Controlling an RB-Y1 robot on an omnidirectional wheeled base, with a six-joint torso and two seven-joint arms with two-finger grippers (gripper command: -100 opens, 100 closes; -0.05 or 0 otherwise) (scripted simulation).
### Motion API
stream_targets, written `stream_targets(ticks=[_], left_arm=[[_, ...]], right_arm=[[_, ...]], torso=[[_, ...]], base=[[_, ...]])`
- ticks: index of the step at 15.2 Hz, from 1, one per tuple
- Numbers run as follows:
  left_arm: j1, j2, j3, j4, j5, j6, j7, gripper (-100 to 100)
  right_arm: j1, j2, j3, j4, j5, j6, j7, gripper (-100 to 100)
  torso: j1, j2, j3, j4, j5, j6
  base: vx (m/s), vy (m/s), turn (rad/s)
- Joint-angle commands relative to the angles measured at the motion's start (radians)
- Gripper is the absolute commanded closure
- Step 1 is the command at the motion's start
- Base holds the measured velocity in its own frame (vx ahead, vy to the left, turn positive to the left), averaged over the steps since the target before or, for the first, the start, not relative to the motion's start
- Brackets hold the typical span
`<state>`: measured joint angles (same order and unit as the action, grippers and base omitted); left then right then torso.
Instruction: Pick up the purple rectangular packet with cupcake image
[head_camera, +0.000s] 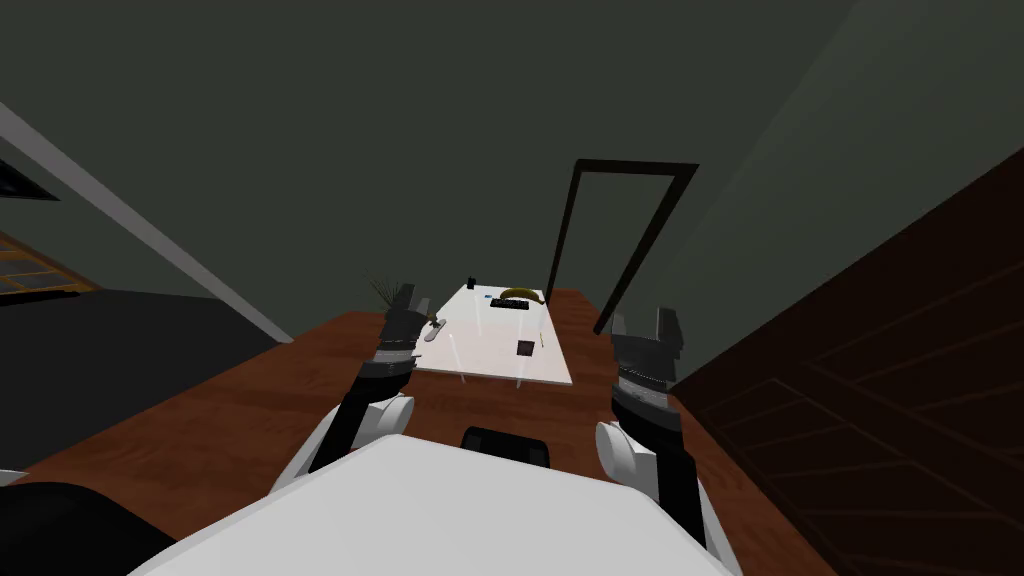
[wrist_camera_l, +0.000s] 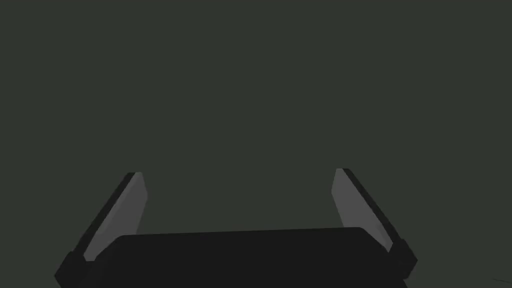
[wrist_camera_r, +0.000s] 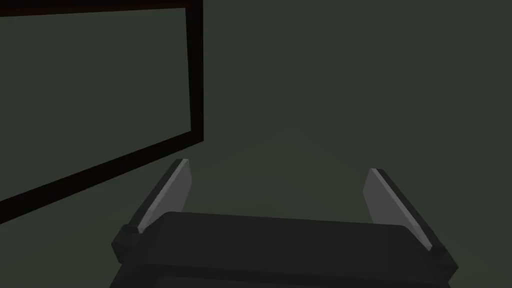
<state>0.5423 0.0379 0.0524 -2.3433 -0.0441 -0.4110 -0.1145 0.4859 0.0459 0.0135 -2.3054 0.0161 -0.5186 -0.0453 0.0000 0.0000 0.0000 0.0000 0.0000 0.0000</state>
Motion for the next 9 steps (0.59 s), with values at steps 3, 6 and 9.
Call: stream_targets(ticks=[3, 6, 9], left_arm=[[0.000, 0.000, 0.000, 0.000, 0.000, 0.000, 0.000, 0], [0.000, 0.000, 0.000, 0.000, 0.000, 0.000, 0.000, 0], [0.000, 0.000, 0.000, 0.000, 0.000, 0.000, 0.000, 0]], right_arm=[[0.003, -0.070, 0.000, 0.025, 0.016, -0.007, 0.007, -100], [0.008, -0.137, -0.001, 0.062, 0.039, -0.017, 0.018, -100], [0.014, -0.202, -0.002, 0.114, 0.071, -0.032, 0.033, -100]], torso=[[0.001, 0.000, 0.000, 0.000, 0.000, 0.000], [0.002, 0.000, 0.000, 0.000, 0.000, 0.000], [0.003, 0.000, 0.000, 0.000, 0.001, 0.000]], base=[[0.000, 0.022, 0.097], [0.000, 0.036, 0.103], [-0.002, 0.058, 0.183]])
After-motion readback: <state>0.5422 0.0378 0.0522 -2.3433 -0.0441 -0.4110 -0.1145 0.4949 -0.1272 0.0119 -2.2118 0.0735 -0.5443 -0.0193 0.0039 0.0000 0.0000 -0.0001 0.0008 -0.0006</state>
